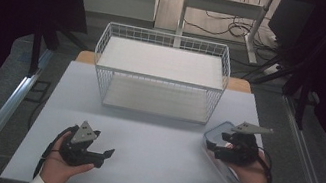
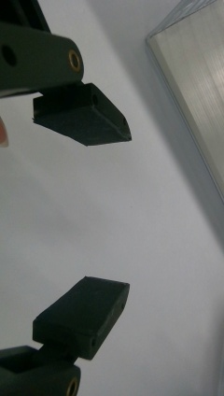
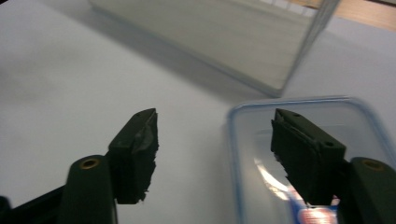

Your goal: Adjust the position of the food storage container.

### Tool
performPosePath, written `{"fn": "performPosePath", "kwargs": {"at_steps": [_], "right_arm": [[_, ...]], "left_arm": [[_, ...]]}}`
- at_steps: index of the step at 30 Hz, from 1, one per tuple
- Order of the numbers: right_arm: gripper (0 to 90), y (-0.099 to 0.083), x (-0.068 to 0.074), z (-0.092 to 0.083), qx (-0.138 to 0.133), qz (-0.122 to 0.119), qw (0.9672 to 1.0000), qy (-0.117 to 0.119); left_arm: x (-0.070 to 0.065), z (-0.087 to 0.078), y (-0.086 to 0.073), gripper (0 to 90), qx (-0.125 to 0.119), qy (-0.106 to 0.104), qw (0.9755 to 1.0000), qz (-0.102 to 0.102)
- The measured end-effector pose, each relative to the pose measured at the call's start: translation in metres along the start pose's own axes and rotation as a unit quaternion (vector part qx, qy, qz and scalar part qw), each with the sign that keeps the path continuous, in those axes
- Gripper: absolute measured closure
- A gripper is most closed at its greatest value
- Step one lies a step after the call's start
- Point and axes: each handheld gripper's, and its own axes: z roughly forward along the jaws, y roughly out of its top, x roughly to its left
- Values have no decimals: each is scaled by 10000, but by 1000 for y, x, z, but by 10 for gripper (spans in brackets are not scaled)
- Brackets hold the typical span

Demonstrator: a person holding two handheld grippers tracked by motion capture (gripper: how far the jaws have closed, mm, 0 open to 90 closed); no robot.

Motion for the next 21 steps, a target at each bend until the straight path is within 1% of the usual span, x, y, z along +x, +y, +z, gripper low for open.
{"fn": "performPosePath", "kwargs": {"at_steps": [1, 2, 3, 4, 5, 6, 7, 8, 9, 11, 12, 14, 16, 17, 18, 19, 21], "right_arm": [[330, 0, 0, 0, 0, 0, 10000, 0], [337, 2, -5, -1, 9, 39, 10000, -20], [344, 5, -14, -1, 18, 104, 9999, -61], [349, 7, -18, -1, 34, 174, 9998, -70], [364, 10, -28, -1, 83, 246, 9996, -98], [370, 12, -32, 0, 96, 284, 9995, -111], [376, 14, -40, 1, 168, 320, 9993, -136], [383, 15, -44, 2, 199, 329, 9992, -143], [395, 16, -50, 3, 245, 275, 9992, -156], [412, 16, -62, 9, 401, 392, 9984, -98], [414, 16, -66, 11, 451, 435, 9979, -147], [436, 17, -77, 16, 566, 484, 9967, -332], [464, 17, -89, 20, 619, 572, 9954, -460], [483, 17, -96, 22, 657, 636, 9946, -494], [580, 18, -106, 24, 698, 652, 9942, -494], [580, 18, -106, 24, 698, 652, 9942, -494], [694, 20, -118, 27, 840, 618, 9935, -448]], "left_arm": [[0, 0, 0, 237, 9, -3, 10000, -2], [1, 0, -1, 237, 43, -11, 10000, 11], [1, 0, -1, 237, 48, -10, 10000, 8], [1, 0, -1, 236, 40, -13, 10000, 2], [0, 0, -1, 237, 39, -16, 10000, 1], [0, -1, -1, 237, 31, -13, 10000, 11], [-1, -1, -1, 237, 31, -8, 10000, 18], [-1, -1, -1, 237, 34, -5, 10000, 20], [-1, -1, -2, 237, 38, -11, 10000, 10], [-1, 0, -2, 236, 49, 16, 10000, 6], [-2, 0, -2, 236, 67, 28, 10000, 23], [-3, 1, -2, 235, 95, 12, 9999, 42], [-4, 2, -2, 233, 105, -5, 9999, 33], [-4, 2, -2, 233, 108, -10, 9999, 28], [-4, 2, -2, 233, 111, -13, 9999, 15], [-4, 2, -3, 233, 114, -10, 9999, 5], [-2, 2, -3, 235, 116, 1, 9999, -20]]}}
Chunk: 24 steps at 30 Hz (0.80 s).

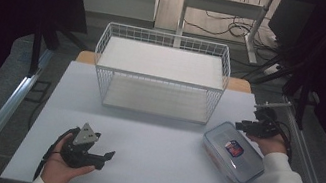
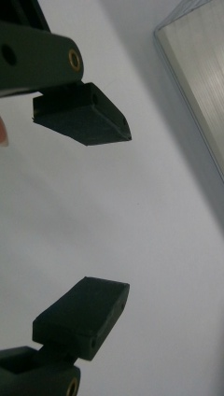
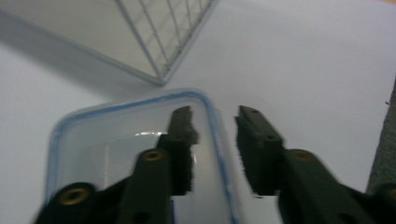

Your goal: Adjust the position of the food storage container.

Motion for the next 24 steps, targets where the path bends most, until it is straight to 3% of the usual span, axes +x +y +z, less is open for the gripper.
{"fn": "performPosePath", "kwargs": {"at_steps": [5, 9, 13, 16, 20, 24], "right_arm": [[885, 7, -17, 13, 243, 41, 9997, 28], [889, 9, -18, 31, 722, -310, 9964, -333], [891, 9, -20, 45, 978, -356, 9944, -178], [891, 9, -15, 49, 995, -446, 9936, -283], [892, 8, -5, 47, 1060, -668, 9920, -152], [892, 7, 11, 49, 1072, -901, 9901, -13]], "left_arm": [[1, -1, -1, 237, -21, 39, 10000, -21], [2, 0, -2, 238, 0, 37, 10000, -54], [1, -3, -2, 242, -90, 48, 9999, -52], [2, -4, -3, 243, -106, -14, 9999, -118], [5, -2, -4, 245, -70, -96, 9996, -247], [4, -6, -3, 251, -188, -64, 9994, -271]]}}
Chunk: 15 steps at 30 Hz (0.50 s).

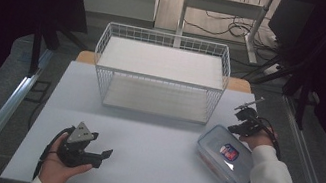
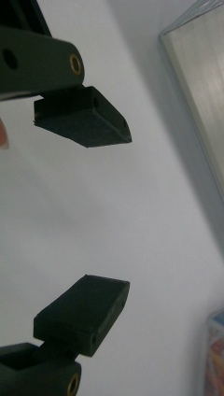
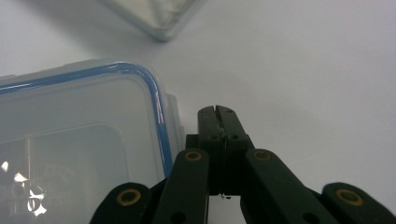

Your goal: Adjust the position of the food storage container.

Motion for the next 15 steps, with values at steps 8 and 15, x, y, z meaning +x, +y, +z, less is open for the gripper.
{"fn": "performPosePath", "kwargs": {"at_steps": [8, 15], "right_arm": [[892, 2, 46, -2, -83, -782, 9968, 138], [892, 7, 68, 0, -81, -1092, 9935, 305]], "left_arm": [[-3, 3, 0, 251, 47, -47, 10000, 38], [-2, 3, 0, 251, 31, -105, 9999, -44]]}}
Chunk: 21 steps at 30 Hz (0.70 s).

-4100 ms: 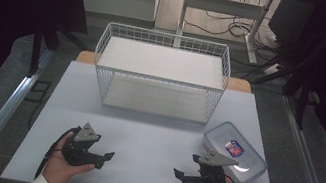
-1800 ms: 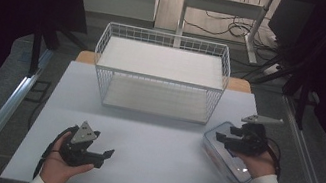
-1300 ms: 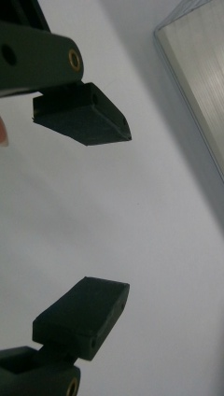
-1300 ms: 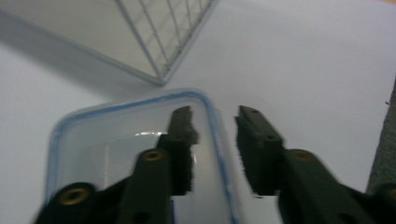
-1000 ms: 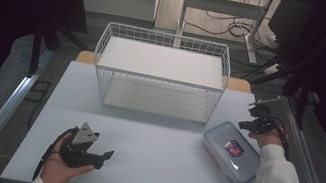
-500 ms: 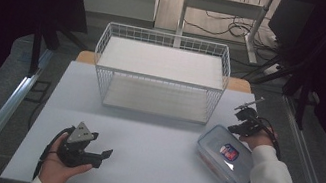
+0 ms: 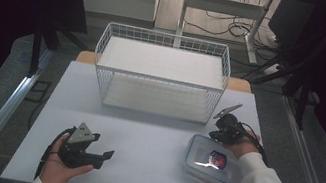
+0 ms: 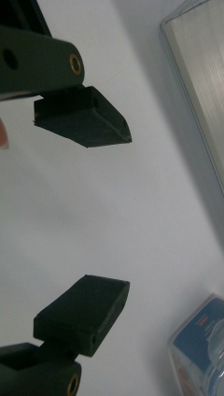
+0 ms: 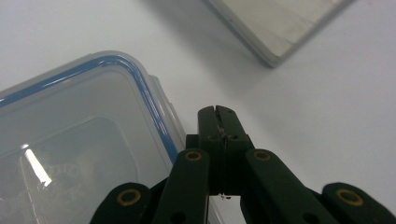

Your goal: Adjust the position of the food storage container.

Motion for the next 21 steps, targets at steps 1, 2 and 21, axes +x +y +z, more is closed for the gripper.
{"fn": "performPosePath", "kwargs": {"at_steps": [1, 2, 21], "right_arm": [[892, 1, 3, 0, 11, -18, 10000, 38], [892, 2, 5, 1, 22, -82, 9999, 68], [892, -6, 21, -24, -185, 155, 9995, -219]], "left_arm": [[0, 0, 0, 251, 4, 9, 10000, 6], [0, 0, 0, 251, 5, 9, 10000, 8], [-2, -1, -2, 252, 24, 22, 10000, 25]]}}
